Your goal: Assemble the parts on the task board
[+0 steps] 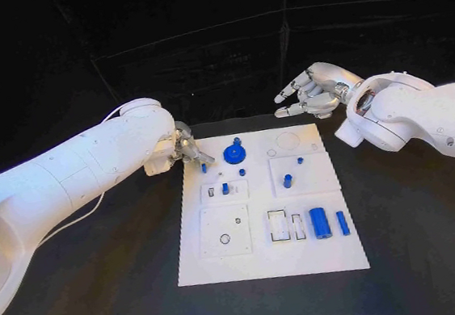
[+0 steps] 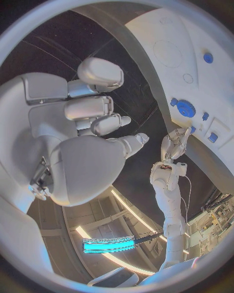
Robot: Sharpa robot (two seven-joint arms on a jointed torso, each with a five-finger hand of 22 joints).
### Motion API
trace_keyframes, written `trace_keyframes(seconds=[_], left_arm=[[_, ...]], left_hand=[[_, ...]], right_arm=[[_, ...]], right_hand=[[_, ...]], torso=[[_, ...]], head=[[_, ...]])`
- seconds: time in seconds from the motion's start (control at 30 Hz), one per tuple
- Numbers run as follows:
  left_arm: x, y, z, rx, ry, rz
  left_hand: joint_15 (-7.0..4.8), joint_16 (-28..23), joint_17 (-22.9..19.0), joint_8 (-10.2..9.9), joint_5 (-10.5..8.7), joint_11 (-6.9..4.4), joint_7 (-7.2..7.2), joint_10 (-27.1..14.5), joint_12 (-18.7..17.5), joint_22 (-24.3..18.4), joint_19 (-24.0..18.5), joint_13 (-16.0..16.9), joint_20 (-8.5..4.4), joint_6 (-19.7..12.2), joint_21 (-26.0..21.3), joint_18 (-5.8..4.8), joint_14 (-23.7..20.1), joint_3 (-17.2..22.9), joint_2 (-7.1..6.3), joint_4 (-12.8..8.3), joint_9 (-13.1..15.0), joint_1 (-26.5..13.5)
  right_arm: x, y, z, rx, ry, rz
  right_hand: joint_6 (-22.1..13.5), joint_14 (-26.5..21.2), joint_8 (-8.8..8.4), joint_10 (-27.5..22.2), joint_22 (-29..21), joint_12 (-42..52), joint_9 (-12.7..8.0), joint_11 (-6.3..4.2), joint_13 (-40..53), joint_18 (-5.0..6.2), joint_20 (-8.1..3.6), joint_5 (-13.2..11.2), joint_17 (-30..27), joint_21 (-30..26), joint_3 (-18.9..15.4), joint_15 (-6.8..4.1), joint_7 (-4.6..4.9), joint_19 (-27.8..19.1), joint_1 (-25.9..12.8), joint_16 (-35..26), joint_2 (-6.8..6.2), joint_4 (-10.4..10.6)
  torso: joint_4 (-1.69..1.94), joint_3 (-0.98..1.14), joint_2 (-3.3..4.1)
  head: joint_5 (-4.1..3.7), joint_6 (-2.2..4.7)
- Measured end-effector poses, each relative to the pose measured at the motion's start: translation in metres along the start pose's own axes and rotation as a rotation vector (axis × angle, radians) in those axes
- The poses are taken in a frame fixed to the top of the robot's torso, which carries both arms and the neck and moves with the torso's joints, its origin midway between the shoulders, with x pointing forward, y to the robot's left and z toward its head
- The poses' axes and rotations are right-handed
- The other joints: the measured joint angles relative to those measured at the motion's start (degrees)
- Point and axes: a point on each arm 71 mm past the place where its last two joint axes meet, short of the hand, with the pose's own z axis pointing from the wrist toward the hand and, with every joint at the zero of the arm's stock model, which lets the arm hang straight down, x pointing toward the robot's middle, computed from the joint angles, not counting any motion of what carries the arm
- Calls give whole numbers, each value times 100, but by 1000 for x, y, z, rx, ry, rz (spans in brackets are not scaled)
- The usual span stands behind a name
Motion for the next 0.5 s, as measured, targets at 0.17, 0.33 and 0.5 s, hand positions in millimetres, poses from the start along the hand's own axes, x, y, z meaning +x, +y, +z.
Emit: trace_keyframes(seconds=[0.17,0.33,0.5], left_arm=[[1,-1,1,-2,5,3],[2,0,2,-3,12,7],[3,-1,2,-2,20,12]], left_hand=[[0,0,0,0,0,0,0,0,0,6,0,0,0,0,0,0,0,-17,24,-17,-7,24],[0,0,0,0,0,0,20,0,0,14,0,0,0,20,0,0,0,-17,39,-17,-15,82],[0,0,0,0,0,0,16,0,0,23,-1,1,-1,24,0,0,0,-33,39,-33,-15,82]], right_arm=[[0,0,0,-1,1,0],[0,1,0,-1,1,0],[0,0,0,-1,1,0]], right_hand=[[0,0,0,0,0,0,0,0,0,0,0,0,0,0,0,0,0,0,0,0,0,0],[0,0,0,0,0,0,0,0,0,0,0,0,0,0,0,0,0,0,0,0,0,0],[0,0,0,0,0,0,0,0,0,0,0,0,0,0,0,0,0,0,0,0,0,0]], torso=[[0,1,0],[0,3,0],[0,2,-1]], head=[[6,-9],[3,-14],[-10,-19]])
